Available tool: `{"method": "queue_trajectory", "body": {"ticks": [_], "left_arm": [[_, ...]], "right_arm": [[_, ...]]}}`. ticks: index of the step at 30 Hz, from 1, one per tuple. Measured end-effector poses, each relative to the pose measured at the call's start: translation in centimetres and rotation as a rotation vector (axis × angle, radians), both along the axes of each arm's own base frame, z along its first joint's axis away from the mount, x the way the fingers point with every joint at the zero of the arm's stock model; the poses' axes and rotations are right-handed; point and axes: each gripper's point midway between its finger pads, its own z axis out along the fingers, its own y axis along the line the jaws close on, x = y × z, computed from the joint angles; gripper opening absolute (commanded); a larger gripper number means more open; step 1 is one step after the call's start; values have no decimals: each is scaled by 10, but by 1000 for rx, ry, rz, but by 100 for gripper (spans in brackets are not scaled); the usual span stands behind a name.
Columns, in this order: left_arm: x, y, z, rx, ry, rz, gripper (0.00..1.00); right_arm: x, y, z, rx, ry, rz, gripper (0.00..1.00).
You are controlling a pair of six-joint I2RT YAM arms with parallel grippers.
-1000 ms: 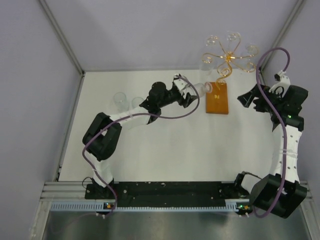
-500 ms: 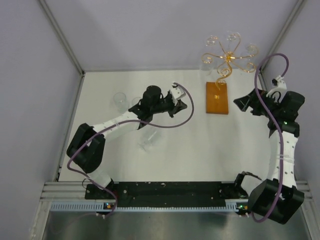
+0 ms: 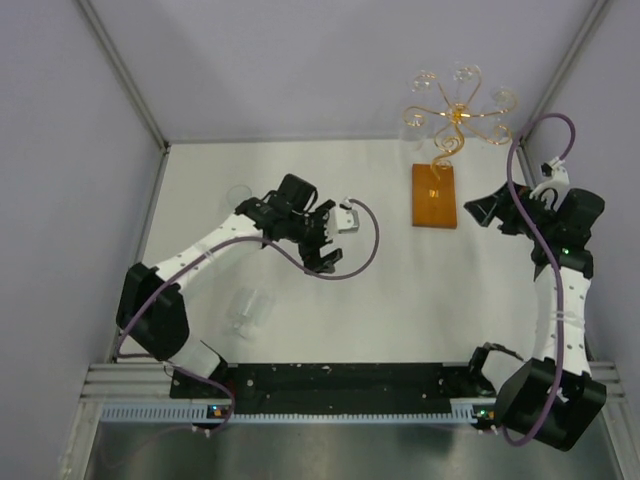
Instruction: Take the wine glass off the wine glass rack
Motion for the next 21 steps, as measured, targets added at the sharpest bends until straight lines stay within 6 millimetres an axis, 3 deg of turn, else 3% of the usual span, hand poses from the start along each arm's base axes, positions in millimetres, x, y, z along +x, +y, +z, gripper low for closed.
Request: {"method": "queue_trajectory", "body": {"ticks": [5, 8, 11, 14, 17, 21], "left_arm": [[-16, 75, 0, 240, -4, 150, 98], [-29, 130, -2, 396, 53, 289, 98], [-45, 189, -22, 553, 208, 459, 98], [-75, 243, -55, 697, 390, 619, 98], [-99, 274, -73, 816, 483, 717, 98], [-97, 288, -87, 839, 599, 829, 96]], "right_arm": [[-6, 2, -2, -18, -6, 6, 99], [-9, 3, 0, -30, -15, 12, 99], [-9, 7, -1, -37, -15, 28, 99], [-8, 14, -4, -40, -7, 54, 99], [-6, 27, -10, -36, 11, 94, 99], [-6, 38, -12, -34, 21, 129, 99]]}}
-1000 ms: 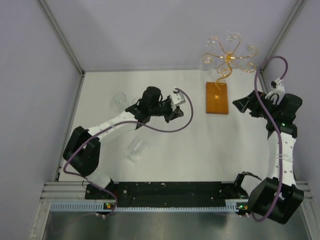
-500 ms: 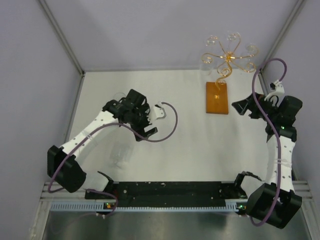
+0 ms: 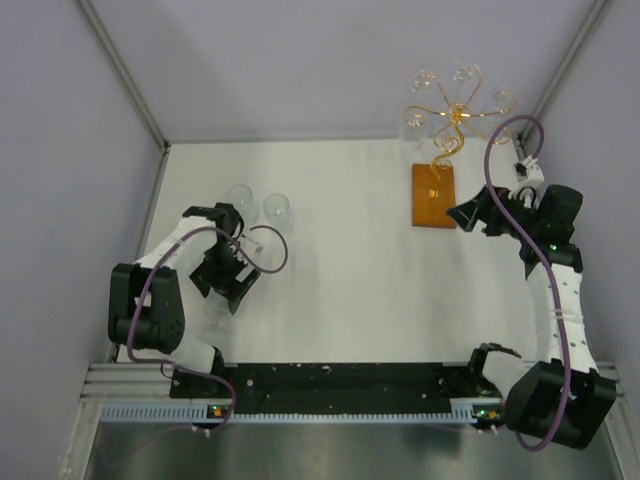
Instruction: Take the wine glass off the wine glass rack
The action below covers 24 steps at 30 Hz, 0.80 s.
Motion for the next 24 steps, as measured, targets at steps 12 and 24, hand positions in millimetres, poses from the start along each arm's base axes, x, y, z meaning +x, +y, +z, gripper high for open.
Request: {"method": "queue_trajectory", "body": {"ticks": [12, 24], "left_arm": [[37, -6, -39, 8, -5, 194, 63], [27, -27, -27, -171, -9, 63, 0]], "right_arm": [[2, 0, 16, -43, -48, 18, 99], [-10, 16, 20, -152, -118, 99, 99]]}}
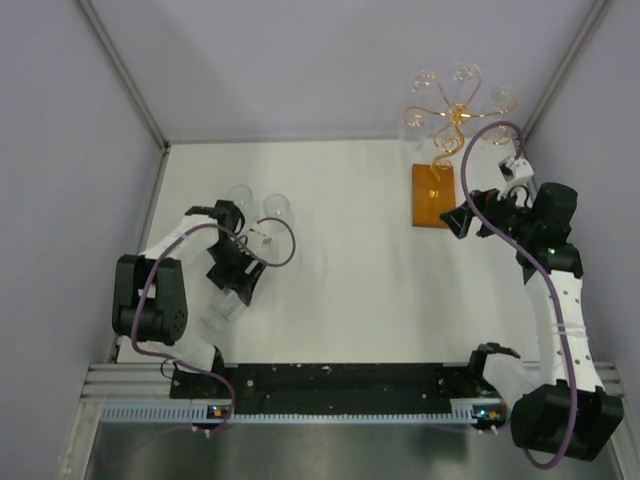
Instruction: Take the wine glass off the wine glass rack
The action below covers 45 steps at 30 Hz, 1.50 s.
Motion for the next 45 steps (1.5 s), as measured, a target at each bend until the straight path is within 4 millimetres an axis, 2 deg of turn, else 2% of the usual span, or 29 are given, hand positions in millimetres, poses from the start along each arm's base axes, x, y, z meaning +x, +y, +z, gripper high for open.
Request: {"method": "queue_trajectory", "body": {"ticks": [4, 12, 19, 23, 26, 28, 32, 36, 41, 45], "left_arm": [[2, -24, 20, -168, -63, -75, 0], [26, -93, 65, -553, -281, -206, 0], [37, -162, 66, -709, -471, -379, 0], [51, -202, 82, -771, -592, -434, 0], [79, -222, 95, -792, -713, -405, 0], [106, -231, 97, -784, -778, -349, 0], [156, -242, 89, -743, -849, -227, 0], [205, -253, 86, -704, -909, -141, 0], [253, -261, 97, -669, -1010, -73, 0], [285, -259, 103, -617, -1083, -13, 0]], "right_arm": [[-7, 22, 0, -61, -38, 96, 99], [-25, 65, 5, -182, -133, 332, 99], [-31, 100, -3, -297, -185, 515, 99], [-28, 100, -1, -324, -191, 510, 99], [-24, 95, 1, -345, -192, 479, 99], [-20, 91, 0, -360, -182, 448, 99], [-17, 84, 0, -381, -172, 398, 99], [-15, 78, 17, -392, -198, 355, 99], [-18, 73, 38, -403, -242, 319, 99], [-21, 72, 42, -406, -247, 313, 99]]}}
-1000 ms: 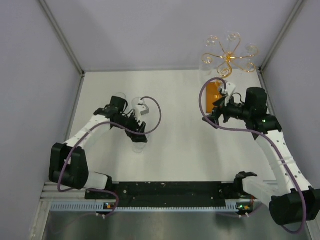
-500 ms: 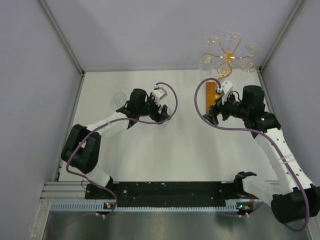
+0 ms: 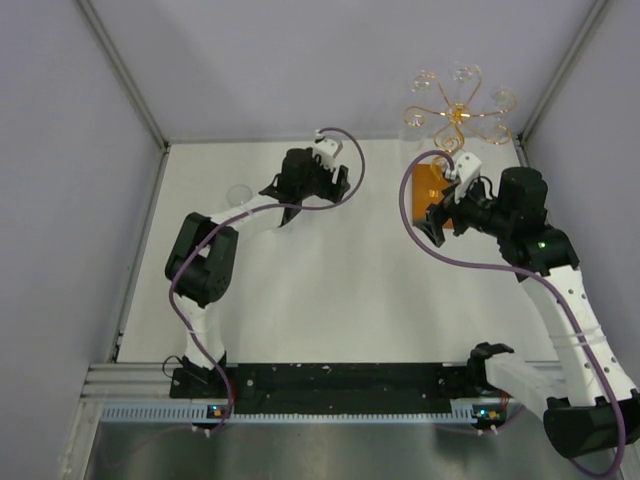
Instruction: Take the wine glass off the wine glass rack
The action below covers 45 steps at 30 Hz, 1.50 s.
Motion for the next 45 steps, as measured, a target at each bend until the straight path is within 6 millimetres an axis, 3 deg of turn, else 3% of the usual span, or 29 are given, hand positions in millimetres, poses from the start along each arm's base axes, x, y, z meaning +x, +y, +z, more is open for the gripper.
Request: {"method": "queue_trajectory", "body": {"ticks": [7, 15, 20, 23, 27, 30, 37, 40, 41, 45], "left_arm": [[27, 19, -12, 27, -2, 102, 0], [58, 63, -23, 35, 19, 209, 0], [76, 86, -23, 29, 18, 278, 1], [86, 98, -22, 19, 23, 326, 20], [91, 111, -22, 13, 31, 366, 32], [93, 120, -22, 3, 37, 389, 55], [96, 131, -22, -4, 41, 401, 87], [94, 133, -22, -1, 41, 398, 92], [92, 133, -20, -1, 40, 398, 99], [80, 137, -10, 4, 31, 386, 99]], "right_arm": [[-1, 0, -4, -5, 19, -1, 99], [4, 0, -13, -13, 56, -2, 99], [7, 1, -7, -12, 52, -2, 99], [10, 2, -5, -12, 53, -2, 99], [13, 2, -9, -15, 68, -2, 99], [16, 3, -11, -17, 77, -1, 99], [21, 7, -8, -9, 82, 17, 99], [24, 9, -4, -6, 76, 20, 99], [24, 9, -2, -5, 73, 22, 99], [26, 11, -2, 1, 72, 31, 99]]}}
